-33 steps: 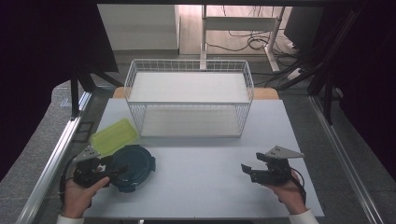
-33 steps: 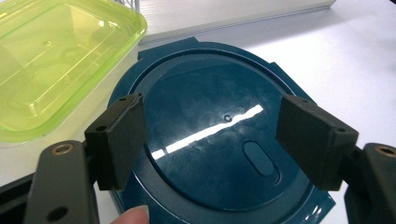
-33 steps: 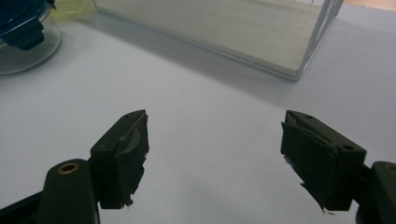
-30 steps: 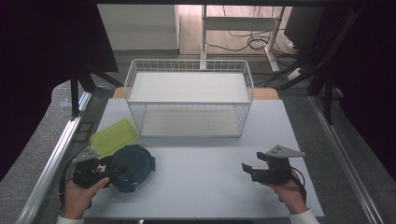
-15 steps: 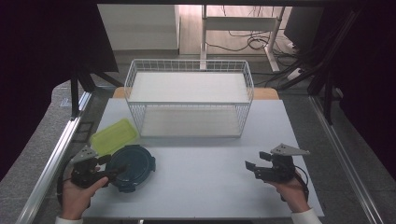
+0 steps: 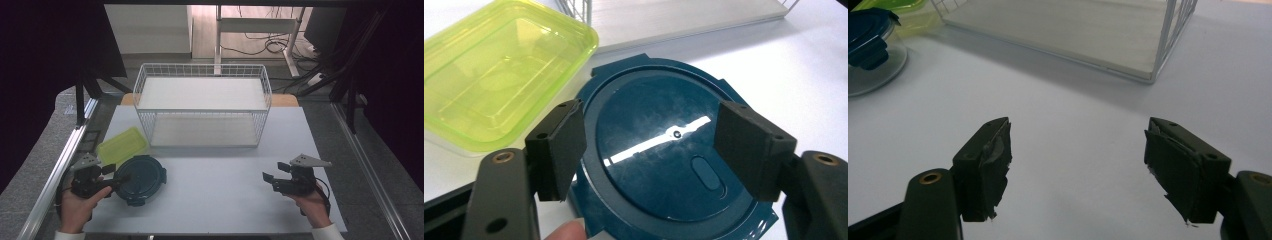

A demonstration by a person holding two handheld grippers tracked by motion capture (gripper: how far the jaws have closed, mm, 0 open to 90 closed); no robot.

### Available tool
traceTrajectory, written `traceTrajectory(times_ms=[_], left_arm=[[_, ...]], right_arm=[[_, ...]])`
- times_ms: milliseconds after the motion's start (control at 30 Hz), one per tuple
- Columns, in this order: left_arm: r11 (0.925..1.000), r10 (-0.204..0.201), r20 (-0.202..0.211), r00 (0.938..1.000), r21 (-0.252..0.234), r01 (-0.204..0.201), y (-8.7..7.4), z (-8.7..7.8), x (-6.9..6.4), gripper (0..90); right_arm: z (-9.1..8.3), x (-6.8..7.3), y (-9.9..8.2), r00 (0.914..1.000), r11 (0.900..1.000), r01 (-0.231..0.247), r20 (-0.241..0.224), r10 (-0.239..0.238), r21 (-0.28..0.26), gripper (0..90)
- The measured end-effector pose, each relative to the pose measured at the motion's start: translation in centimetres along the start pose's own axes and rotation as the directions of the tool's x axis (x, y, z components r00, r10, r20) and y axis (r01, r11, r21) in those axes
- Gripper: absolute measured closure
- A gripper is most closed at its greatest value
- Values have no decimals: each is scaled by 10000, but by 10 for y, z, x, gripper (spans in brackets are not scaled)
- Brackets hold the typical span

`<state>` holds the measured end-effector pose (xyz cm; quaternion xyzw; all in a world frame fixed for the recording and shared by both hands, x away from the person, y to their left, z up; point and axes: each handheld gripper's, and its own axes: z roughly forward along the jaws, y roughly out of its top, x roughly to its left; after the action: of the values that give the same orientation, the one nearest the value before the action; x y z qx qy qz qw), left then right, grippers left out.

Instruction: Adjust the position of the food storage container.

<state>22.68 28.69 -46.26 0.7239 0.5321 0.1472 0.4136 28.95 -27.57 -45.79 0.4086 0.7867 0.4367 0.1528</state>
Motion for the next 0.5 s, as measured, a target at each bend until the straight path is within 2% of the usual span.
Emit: traceTrajectory(times_ms=[200, 367, 500], left_arm=[[9989, 85, -469, 9989, 471, -63, 6, -9, 12, 303], [9970, -117, -885, 9960, 754, 184, 3, -19, 24, 313], [9950, -272, -1241, 9919, 921, 388, -2, -23, 33, 365]], right_arm=[[-2, -1, 0, 10000, 10000, -58, 67, 59, -49, 265], [-1, -3, -1, 9999, 9999, -101, 71, 101, -15, 265], [0, -3, -2, 9999, 9999, -150, 82, 150, 51, 265]])
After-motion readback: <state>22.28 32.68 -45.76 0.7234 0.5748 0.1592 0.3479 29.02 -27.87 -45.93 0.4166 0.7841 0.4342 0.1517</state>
